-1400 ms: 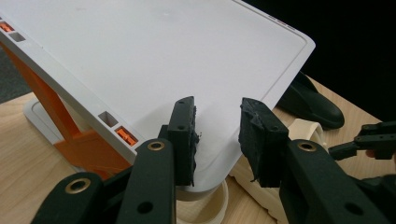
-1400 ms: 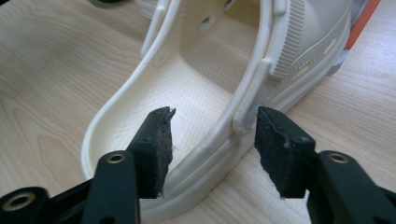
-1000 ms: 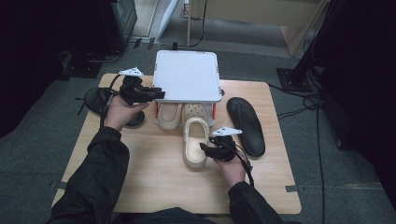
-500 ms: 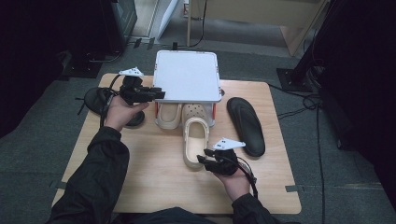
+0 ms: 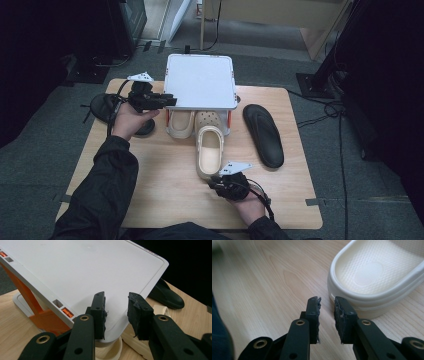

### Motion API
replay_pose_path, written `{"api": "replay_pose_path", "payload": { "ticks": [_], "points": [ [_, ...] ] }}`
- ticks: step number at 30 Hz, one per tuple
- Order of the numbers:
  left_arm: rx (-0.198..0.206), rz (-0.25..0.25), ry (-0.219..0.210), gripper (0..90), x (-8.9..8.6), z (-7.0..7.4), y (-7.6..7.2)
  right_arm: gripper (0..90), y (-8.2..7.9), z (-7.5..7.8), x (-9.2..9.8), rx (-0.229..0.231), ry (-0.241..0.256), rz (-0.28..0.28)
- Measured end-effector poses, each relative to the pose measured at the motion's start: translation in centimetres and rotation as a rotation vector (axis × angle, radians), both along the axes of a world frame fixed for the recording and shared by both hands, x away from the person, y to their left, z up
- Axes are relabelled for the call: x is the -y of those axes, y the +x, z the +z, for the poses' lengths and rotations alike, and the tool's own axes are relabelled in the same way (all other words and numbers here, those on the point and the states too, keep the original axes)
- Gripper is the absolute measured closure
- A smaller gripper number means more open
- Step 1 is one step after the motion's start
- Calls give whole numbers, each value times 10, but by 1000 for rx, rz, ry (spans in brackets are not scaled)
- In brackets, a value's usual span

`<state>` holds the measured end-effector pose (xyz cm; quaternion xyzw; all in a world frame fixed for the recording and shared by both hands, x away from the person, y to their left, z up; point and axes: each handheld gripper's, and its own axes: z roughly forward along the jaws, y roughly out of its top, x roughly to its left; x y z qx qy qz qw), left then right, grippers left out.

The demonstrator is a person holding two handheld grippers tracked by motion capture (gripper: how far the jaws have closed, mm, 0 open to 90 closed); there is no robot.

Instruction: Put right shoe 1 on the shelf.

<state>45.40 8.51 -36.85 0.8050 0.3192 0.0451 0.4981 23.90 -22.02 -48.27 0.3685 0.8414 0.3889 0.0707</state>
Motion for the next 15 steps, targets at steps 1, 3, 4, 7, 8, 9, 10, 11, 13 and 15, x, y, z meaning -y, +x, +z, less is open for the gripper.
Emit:
{"api": "replay_pose_path", "payload": {
  "ticks": [1, 3, 4, 7, 8, 9, 10, 11, 13, 15],
  "points": [
    [-1, 0, -1, 679, 0, 0, 0, 738, 0, -2, -1, 9, -17, 7],
    [1, -1, 1, 679, 0, 0, 0, 737, 4, -6, -2, 9, -27, 5],
    [3, -2, 5, 683, 0, 0, 0, 743, 5, -7, -3, -2, -27, 8],
    [2, -3, 5, 697, 0, 0, 0, 742, 7, -8, -7, 9, -32, 16],
    [4, -4, 5, 702, 0, 0, 0, 740, 8, -8, -8, 9, -31, 14],
    [5, -3, 6, 703, 0, 0, 0, 739, 8, -9, -9, 15, -31, 18],
    [6, -3, 8, 706, 0, 0, 0, 738, 9, -9, -10, 15, -31, 17],
    [6, -3, 8, 707, 0, 0, 0, 734, 10, -9, -10, 15, -30, 19],
    [6, -3, 8, 709, 0, 0, 0, 739, 13, -8, -11, 19, -25, 17],
    [4, -3, 6, 710, 0, 0, 0, 740, 15, -7, -14, 27, -17, 30]
  ]
}}
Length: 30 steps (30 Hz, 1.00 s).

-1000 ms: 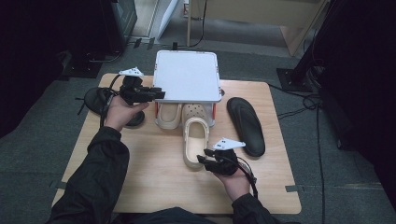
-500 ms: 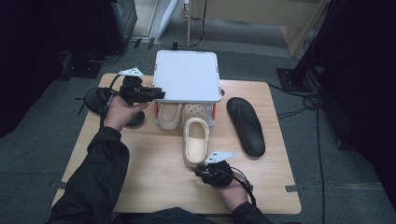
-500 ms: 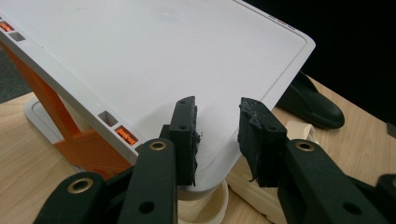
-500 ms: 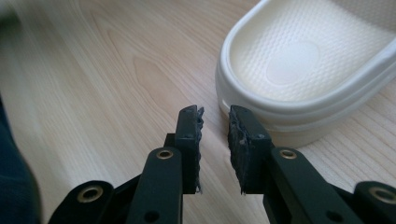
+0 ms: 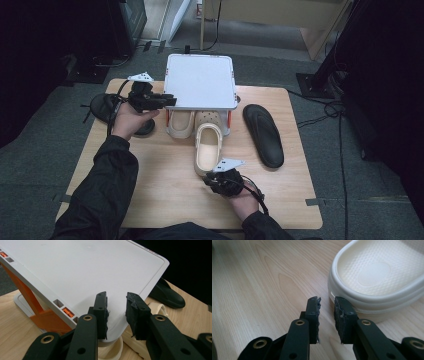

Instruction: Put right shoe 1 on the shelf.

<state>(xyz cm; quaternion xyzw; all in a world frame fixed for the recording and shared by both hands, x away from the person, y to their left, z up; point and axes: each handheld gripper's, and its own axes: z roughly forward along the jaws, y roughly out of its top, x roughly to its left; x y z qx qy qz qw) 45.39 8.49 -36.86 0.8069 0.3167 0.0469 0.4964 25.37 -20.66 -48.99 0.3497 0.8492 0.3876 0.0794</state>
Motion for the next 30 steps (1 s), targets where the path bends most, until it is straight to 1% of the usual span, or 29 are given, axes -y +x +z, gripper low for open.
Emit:
{"api": "replay_pose_path", "payload": {
  "ticks": [5, 7, 11, 15, 16, 19, 22, 24, 26, 28, 29, 30],
  "points": [
    [1, 1, 1, 711, 0, 0, 0, 738, 3, 3, -8, 29, -3, 11],
    [1, 1, 1, 711, 0, 0, 0, 732, 5, 4, -9, 45, 0, -5],
    [3, 0, 4, 712, 1, 0, 0, 737, 11, 8, -5, 61, 27, -20],
    [2, 2, 4, 712, 1, 0, -1, 739, 15, 10, -8, 63, 25, -29],
    [1, 2, 3, 712, 1, 0, -1, 739, 14, 10, -9, 68, 28, -30],
    [1, 1, 2, 712, 1, 0, -1, 751, 14, 10, -11, 87, 10, -26],
    [2, 2, 2, 712, 2, 0, -1, 760, 15, 10, -11, 84, 17, -30],
    [2, 1, 2, 712, 2, 0, -1, 759, 14, 9, -14, 67, 20, -26],
    [2, 2, 2, 712, 2, 0, -1, 756, 11, 5, -18, 58, 3, -14],
    [2, -1, -1, 712, 1, 0, 0, 751, 10, -1, -21, 40, -15, -15],
    [1, -2, -3, 713, 1, -1, 0, 754, 10, -6, -22, 49, -26, -8],
    [0, -3, -4, 713, 1, -1, 0, 763, 11, -7, -22, 49, -34, -4]
  ]
}}
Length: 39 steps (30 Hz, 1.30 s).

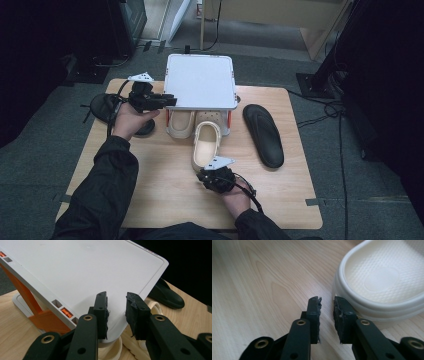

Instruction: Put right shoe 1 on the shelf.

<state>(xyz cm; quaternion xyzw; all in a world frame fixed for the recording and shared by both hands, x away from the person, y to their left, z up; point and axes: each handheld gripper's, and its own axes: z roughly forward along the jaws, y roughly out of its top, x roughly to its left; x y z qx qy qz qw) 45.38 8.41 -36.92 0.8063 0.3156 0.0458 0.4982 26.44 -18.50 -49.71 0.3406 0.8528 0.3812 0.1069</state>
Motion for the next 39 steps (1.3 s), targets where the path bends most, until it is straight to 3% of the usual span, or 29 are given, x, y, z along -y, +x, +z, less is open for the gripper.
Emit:
{"api": "replay_pose_path", "payload": {
  "ticks": [11, 17, 24, 31, 39],
  "points": [
    [-6, 10, 3, 722, 0, 1, 0, 764, 13, 3, -3, 56, 11, -31],
    [-3, 7, 4, 722, 0, 0, 0, 754, 27, 11, 4, 76, 58, -74],
    [-19, 8, -7, 723, -1, 0, 0, 748, 44, 11, 7, 88, 58, -99],
    [-19, 9, -6, 730, -1, 0, 0, 747, 60, 14, 6, 113, 18, -110],
    [-24, 13, -11, 740, -1, 0, 1, 747, 78, 14, 14, 107, 32, -155]
  ]
}}
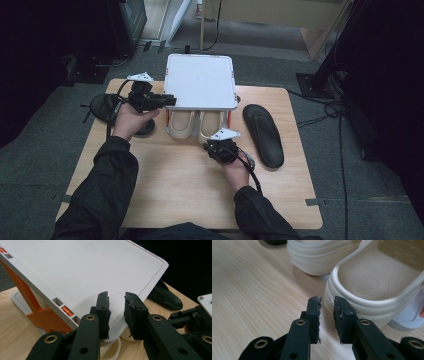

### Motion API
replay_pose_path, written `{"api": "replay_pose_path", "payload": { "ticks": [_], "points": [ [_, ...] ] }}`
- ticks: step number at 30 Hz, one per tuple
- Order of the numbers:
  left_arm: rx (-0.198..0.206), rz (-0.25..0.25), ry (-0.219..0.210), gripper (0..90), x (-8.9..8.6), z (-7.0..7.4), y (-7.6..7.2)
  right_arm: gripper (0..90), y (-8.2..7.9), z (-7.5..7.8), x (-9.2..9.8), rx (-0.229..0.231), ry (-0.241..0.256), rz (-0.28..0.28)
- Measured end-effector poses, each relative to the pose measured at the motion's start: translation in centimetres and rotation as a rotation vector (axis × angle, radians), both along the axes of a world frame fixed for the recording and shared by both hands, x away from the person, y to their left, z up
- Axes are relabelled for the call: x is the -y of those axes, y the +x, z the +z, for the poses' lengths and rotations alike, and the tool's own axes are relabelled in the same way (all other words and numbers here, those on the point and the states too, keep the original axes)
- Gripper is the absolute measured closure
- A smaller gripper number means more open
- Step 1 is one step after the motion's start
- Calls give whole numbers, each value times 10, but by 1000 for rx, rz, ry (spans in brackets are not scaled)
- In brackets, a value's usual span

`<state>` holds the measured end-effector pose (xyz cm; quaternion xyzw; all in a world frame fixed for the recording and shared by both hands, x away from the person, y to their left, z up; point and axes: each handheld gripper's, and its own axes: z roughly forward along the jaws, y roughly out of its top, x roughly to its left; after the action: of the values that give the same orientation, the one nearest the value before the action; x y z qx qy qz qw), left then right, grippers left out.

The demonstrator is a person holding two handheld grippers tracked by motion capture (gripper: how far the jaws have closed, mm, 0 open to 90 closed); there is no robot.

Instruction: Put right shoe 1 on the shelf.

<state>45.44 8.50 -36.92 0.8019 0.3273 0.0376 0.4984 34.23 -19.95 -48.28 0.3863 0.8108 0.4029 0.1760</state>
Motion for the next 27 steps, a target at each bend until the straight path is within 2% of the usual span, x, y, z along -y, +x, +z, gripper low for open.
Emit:
{"api": "replay_pose_path", "payload": {
  "ticks": [7, 14, 21, 24, 27],
  "points": [
    [4, -1, 3, 740, 0, 0, 0, 751, 12, 1, 2, 9, -11, -7],
    [5, 1, 4, 739, 0, 0, -1, 743, 25, 2, 3, -6, -7, -14],
    [8, -10, 9, 724, 0, 1, -2, 728, 33, 0, 10, -43, 59, -34],
    [11, -14, 8, 683, 1, 1, -3, 701, 31, 2, 11, -56, 68, -33],
    [7, -14, 17, 599, 4, 3, -6, 679, 29, 5, 14, -74, 95, -22]
  ]
}}
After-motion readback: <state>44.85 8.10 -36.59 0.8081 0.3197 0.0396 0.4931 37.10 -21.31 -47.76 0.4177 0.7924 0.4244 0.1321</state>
